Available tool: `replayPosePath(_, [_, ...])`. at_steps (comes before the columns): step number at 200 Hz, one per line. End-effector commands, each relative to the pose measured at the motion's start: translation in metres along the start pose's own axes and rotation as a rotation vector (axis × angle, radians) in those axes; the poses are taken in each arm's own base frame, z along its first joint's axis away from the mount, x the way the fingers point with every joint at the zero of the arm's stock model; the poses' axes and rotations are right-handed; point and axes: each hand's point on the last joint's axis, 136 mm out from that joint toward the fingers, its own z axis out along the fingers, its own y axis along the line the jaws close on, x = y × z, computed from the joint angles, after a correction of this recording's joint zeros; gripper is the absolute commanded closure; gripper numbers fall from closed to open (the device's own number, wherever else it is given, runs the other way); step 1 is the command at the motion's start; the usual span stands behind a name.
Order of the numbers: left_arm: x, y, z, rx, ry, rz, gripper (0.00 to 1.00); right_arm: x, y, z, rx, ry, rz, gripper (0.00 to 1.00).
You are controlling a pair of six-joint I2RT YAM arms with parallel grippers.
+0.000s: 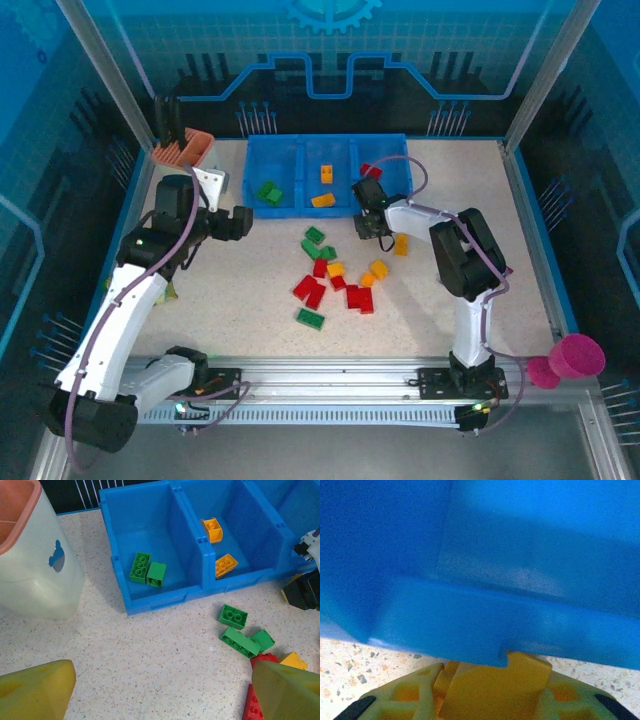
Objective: Sort the legos into containers by color
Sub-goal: Pick up the lego from the center of the table, then place the lego in the container.
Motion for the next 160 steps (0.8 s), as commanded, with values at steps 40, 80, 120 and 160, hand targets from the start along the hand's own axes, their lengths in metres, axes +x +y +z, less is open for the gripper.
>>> replayPosePath(40, [-0.002,-0.001,0.000,0.017,-0.020,-0.018,0.08,-0.002,0.029,-0.050,-0.138,-0.037,-0.060,0.73])
replayPosePath(80, [-0.002,-0.003,0.001,0.029,-0.031,-0.029,0.08,-0.041,0.065,-0.086,-0.248,-0.092,-0.154,0.73])
replayPosePath(120, [-0.005,-0.003,-0.003,0.030,-0.051,-0.022,0.08,-0.102,0.096,-0.100,-0.317,-0.243,-0.266,0.72])
replayPosePath(160, [-0.005,-0.004,-0.004,0.032,-0.051,-0.018,0.08,-0.149,0.114,-0.067,-0.278,-0.272,-0.402,0.72])
